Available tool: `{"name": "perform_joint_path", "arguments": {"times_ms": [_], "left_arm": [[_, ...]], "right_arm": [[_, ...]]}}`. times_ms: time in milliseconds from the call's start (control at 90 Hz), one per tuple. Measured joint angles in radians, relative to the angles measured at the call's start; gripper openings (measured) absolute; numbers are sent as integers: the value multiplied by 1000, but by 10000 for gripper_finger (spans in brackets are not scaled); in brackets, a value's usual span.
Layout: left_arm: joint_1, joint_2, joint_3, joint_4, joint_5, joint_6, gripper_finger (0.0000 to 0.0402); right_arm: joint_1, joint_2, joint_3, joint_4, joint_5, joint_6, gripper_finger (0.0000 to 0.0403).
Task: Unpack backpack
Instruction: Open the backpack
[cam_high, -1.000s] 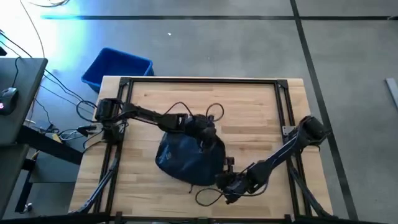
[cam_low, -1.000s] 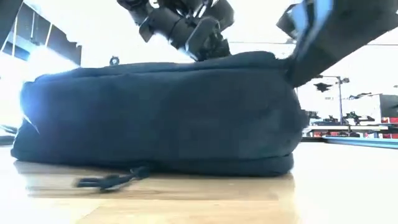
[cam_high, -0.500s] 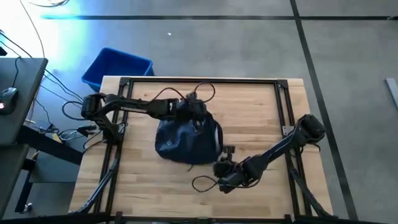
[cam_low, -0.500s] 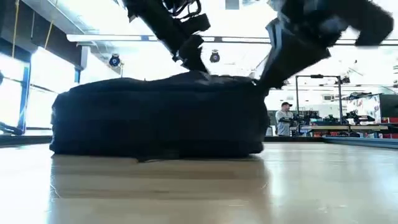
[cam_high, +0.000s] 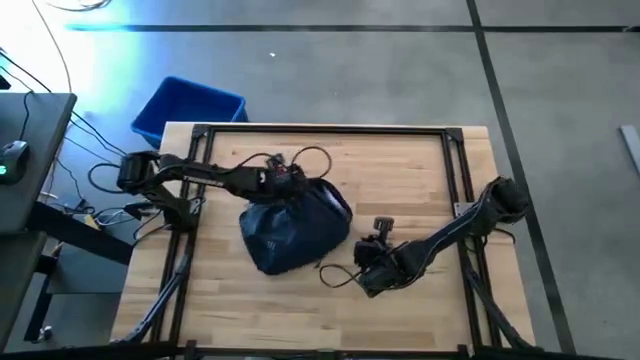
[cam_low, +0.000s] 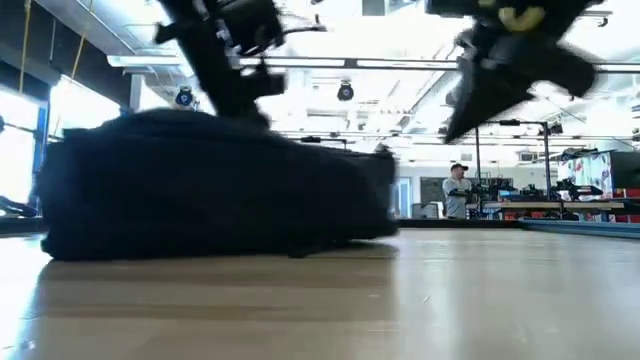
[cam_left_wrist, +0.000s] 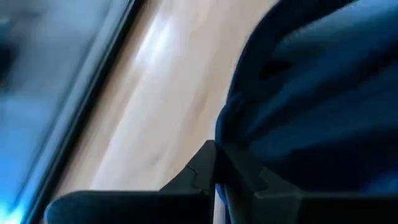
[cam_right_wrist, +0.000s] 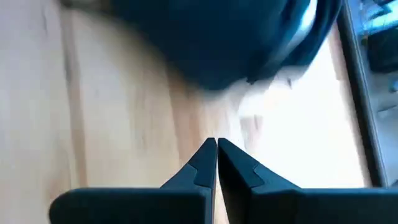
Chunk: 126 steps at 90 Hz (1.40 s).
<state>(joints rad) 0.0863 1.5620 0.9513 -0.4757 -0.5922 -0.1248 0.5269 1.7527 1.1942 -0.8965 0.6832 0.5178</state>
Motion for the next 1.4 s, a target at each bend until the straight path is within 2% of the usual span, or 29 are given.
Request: {"name": "perform_joint_path", "arguments": {"times_ms": [267,378,556,678,811,922,1000,1067,1144,1211,1400], "left_arm": [[-196,-142,-139,22,-199,-213,0],[-275,-170,-153,34,-245,-262,0],[-340,-172,-154,55,-301,-281,0],[-353,-172,-153,58,-306,-275,0],[-355,-172,-153,59,-309,-274,0],[-355,-172,-153,55,-310,-274,0],[-355,-172,-153,56,-311,-274,0],[-355,-172,-153,56,-311,-274,0],[-355,-172,-153,56,-311,-274,0],[-355,-172,-153,55,-310,-274,0],[-355,-171,-153,56,-311,-266,0]], "right_arm": [[-132,-110,-206,386,-64,-159,1],[-178,-113,-237,543,-59,-224,0],[-267,-113,-269,709,-65,-323,6],[-346,-104,-294,770,-109,-339,40],[-413,-80,-313,822,-123,-362,101],[-451,-50,-313,912,-213,-424,146],[-468,-27,-314,961,-269,-466,165],[-478,-9,-314,1004,-275,-472,171],[-488,13,-314,1021,-264,-466,166],[-491,23,-314,1038,-264,-466,146],[-488,23,-314,1059,-203,-466,37]]}}
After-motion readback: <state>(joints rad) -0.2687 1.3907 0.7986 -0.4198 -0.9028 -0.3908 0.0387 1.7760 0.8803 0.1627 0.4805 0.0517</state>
